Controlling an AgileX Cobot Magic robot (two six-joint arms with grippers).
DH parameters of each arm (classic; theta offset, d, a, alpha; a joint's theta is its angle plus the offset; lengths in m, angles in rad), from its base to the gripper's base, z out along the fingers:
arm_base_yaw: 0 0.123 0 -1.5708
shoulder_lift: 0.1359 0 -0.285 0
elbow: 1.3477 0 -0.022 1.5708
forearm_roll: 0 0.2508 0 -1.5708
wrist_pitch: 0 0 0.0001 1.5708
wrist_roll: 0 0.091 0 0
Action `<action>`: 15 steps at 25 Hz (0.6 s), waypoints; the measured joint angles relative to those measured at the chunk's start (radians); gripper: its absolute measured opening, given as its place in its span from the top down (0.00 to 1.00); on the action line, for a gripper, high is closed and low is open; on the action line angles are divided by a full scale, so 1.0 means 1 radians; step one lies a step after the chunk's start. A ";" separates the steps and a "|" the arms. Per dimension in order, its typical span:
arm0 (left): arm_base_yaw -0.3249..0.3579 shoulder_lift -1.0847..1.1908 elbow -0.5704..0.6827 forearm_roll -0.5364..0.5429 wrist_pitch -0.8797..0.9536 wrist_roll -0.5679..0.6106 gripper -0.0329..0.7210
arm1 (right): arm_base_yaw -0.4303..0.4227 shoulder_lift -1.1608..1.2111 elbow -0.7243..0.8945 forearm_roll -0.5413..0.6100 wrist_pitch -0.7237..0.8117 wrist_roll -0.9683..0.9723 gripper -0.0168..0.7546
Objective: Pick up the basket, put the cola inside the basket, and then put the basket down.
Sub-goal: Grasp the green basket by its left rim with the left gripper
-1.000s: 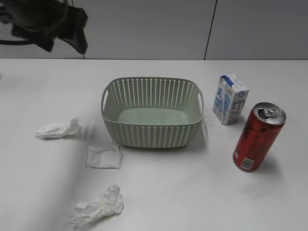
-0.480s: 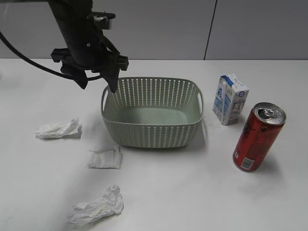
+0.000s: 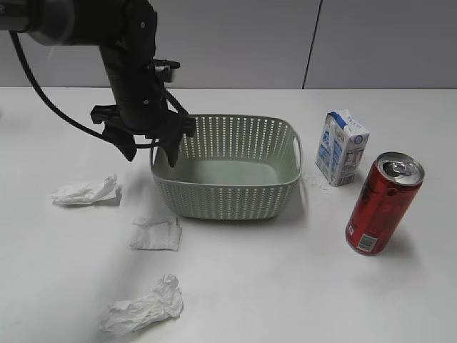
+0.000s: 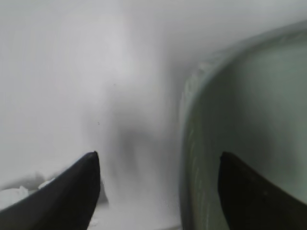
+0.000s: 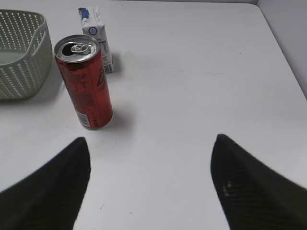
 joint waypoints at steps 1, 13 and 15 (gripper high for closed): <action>0.000 0.008 0.000 0.000 -0.002 -0.001 0.19 | 0.000 0.000 0.000 0.000 0.000 0.000 0.21; 0.000 0.023 -0.001 -0.041 -0.002 -0.026 0.74 | 0.000 0.000 0.000 0.000 0.001 0.000 0.21; 0.000 0.023 -0.001 -0.082 -0.002 -0.026 0.87 | 0.000 0.000 0.000 0.000 0.001 0.000 0.21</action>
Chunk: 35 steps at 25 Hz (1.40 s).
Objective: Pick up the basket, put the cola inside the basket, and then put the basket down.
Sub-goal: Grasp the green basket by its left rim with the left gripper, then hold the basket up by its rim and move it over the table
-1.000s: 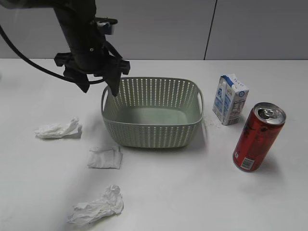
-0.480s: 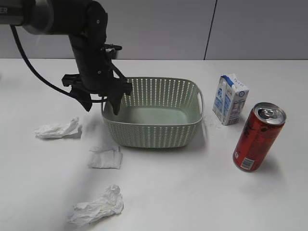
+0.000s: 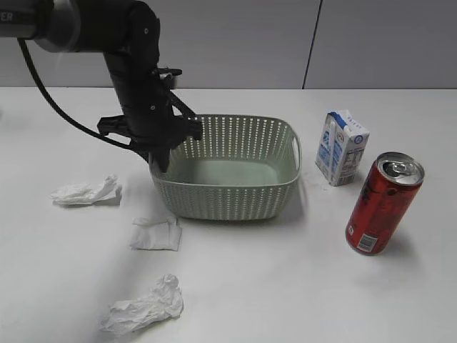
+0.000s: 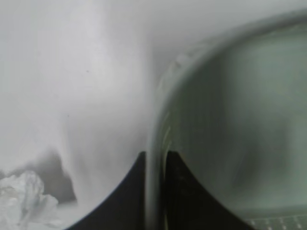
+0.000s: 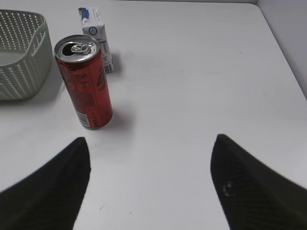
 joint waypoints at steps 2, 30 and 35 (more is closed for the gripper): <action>0.003 0.000 0.000 -0.033 0.002 -0.003 0.93 | 0.000 0.000 0.000 0.000 0.000 0.000 0.21; -0.023 -0.481 0.360 -0.040 0.058 -0.206 0.95 | 0.000 0.034 -0.086 0.066 -0.068 0.000 0.21; -0.025 -0.490 0.438 -0.037 -0.009 -0.196 0.95 | 0.000 0.274 -0.201 0.113 -0.006 0.000 0.21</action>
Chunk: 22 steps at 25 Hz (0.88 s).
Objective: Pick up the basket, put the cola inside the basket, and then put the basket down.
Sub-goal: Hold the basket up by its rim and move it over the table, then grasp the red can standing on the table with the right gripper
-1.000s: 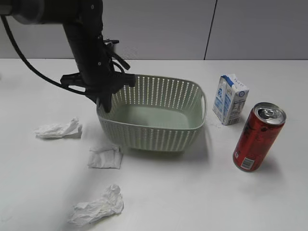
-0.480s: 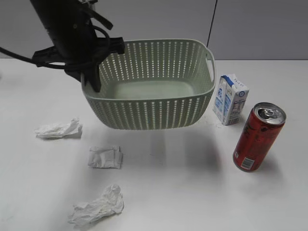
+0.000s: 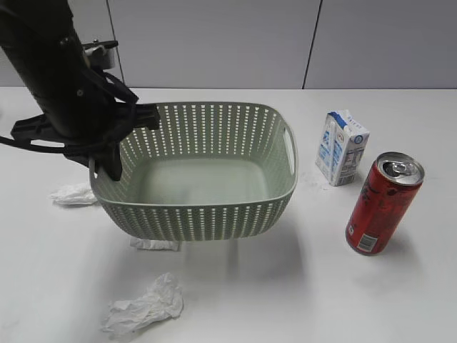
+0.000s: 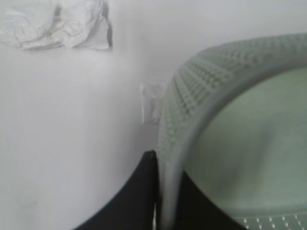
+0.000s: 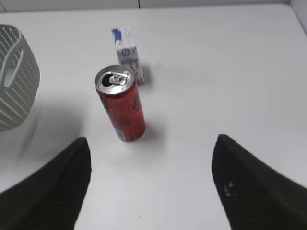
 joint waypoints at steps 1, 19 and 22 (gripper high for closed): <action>0.000 0.000 0.003 0.000 -0.012 0.008 0.95 | 0.000 0.067 -0.032 0.009 0.023 0.000 0.21; -0.008 0.069 0.010 -0.001 -0.122 0.058 0.95 | 0.186 1.034 -0.494 0.133 0.055 -0.086 0.19; -0.008 0.085 0.010 -0.001 -0.123 0.059 0.95 | 0.186 1.112 -0.509 0.055 0.053 -0.052 0.15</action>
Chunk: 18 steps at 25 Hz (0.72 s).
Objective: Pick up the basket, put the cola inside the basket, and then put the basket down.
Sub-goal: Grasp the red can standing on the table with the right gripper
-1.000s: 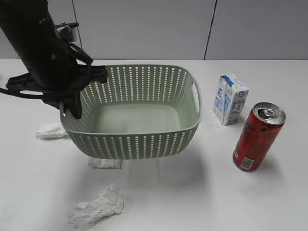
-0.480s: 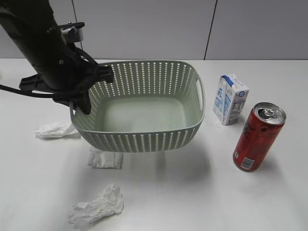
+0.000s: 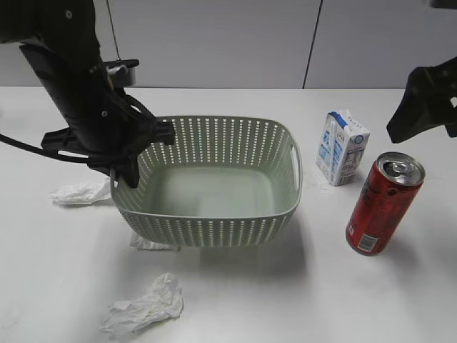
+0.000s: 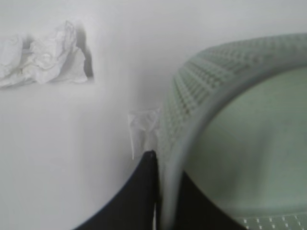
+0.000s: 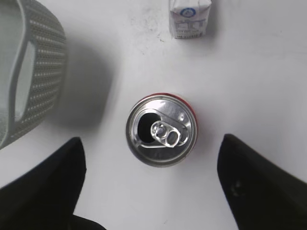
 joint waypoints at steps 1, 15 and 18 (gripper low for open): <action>0.000 0.006 0.000 0.000 -0.001 0.000 0.95 | 0.000 0.022 0.000 -0.012 -0.003 0.005 0.14; -0.003 0.037 0.000 -0.004 -0.043 0.003 0.95 | 0.000 0.170 0.000 -0.026 -0.076 0.052 0.11; -0.003 0.037 0.000 -0.004 -0.060 0.003 0.95 | 0.000 0.198 0.000 -0.022 -0.079 0.057 0.11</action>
